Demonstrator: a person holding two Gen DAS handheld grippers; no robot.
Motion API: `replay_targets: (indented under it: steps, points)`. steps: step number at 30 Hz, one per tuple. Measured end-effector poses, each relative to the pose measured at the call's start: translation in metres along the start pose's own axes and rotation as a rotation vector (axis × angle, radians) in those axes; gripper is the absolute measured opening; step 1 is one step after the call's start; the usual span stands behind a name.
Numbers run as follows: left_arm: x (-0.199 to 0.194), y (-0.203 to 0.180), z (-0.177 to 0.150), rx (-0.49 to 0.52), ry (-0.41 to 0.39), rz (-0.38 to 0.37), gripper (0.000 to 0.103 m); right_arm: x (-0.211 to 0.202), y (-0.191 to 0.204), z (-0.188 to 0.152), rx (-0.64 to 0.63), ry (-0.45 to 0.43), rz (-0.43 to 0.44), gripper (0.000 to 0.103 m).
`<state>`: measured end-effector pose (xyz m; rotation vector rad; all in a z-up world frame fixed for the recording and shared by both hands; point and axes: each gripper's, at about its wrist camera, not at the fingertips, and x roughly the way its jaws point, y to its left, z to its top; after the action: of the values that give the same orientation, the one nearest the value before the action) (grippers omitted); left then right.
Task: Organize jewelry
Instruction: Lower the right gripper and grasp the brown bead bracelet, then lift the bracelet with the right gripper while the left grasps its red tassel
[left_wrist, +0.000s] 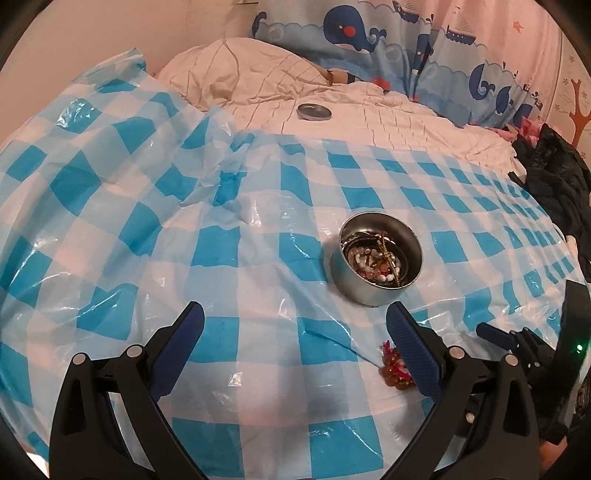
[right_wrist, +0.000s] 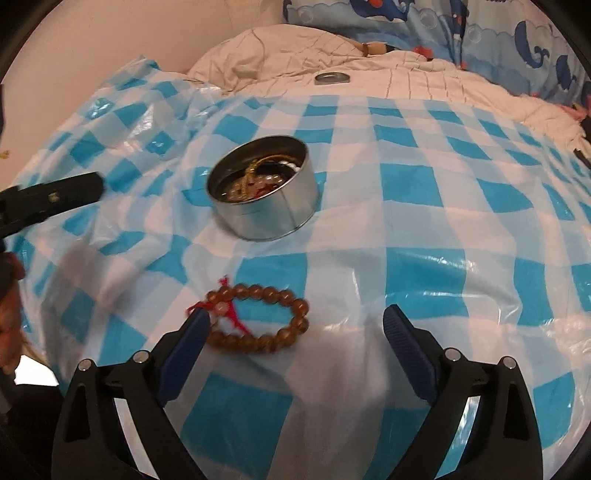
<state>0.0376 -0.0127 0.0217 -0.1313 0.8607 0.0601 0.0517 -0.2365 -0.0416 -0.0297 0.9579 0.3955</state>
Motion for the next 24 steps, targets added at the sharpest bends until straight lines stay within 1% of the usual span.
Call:
replay_targets:
  steps: [2, 4, 5, 6, 7, 8, 9, 13, 16, 19, 21, 22, 24]
  points:
    - [0.0, 0.001, 0.0, 0.0, 0.001, 0.002, 0.095, 0.006, -0.001, 0.002, 0.008, 0.019, 0.004, 0.09]
    - [-0.001, 0.001, -0.001, 0.004, 0.001, 0.002, 0.095, 0.015, 0.005, 0.0, -0.038, 0.048, -0.008, 0.073]
    - [-0.001, 0.001, -0.001, 0.005, 0.001, 0.002, 0.095, 0.02, 0.009, 0.0, -0.069, 0.069, -0.044, 0.054]
    - [-0.001, 0.002, -0.001, 0.006, 0.001, 0.001, 0.095, 0.019, 0.012, -0.001, -0.099, 0.062, -0.068, 0.041]
    - [-0.001, 0.002, -0.001, 0.007, 0.001, 0.001, 0.095, 0.018, 0.012, -0.001, -0.102, 0.063, -0.07, 0.029]
    - [-0.001, 0.002, -0.001, 0.006, 0.001, 0.001, 0.095, 0.016, 0.01, 0.0, -0.093, 0.064, -0.052, 0.012]
    - [-0.001, 0.001, -0.001, 0.008, 0.001, 0.001, 0.095, 0.011, 0.005, 0.001, -0.06, 0.061, -0.009, 0.012]
    - [0.0, 0.0, -0.003, 0.015, 0.007, 0.003, 0.095, -0.005, -0.012, 0.001, 0.02, 0.031, 0.076, 0.012]
    - [0.002, -0.004, -0.005, 0.025, 0.013, 0.004, 0.095, -0.021, -0.024, 0.002, 0.055, -0.015, 0.123, 0.012]
    - [0.006, -0.008, -0.007, 0.034, 0.024, 0.007, 0.095, -0.031, -0.033, 0.005, 0.09, -0.045, 0.128, 0.012]
    - [0.009, -0.013, -0.008, 0.045, 0.028, -0.002, 0.095, -0.038, -0.042, 0.008, 0.131, -0.072, 0.151, 0.012]
    - [0.01, -0.015, -0.008, 0.052, 0.029, -0.006, 0.095, -0.043, -0.046, 0.009, 0.152, -0.087, 0.168, 0.012]
    - [0.012, -0.023, -0.01, 0.077, 0.034, -0.011, 0.095, -0.051, -0.053, 0.012, 0.191, -0.116, 0.239, 0.012]
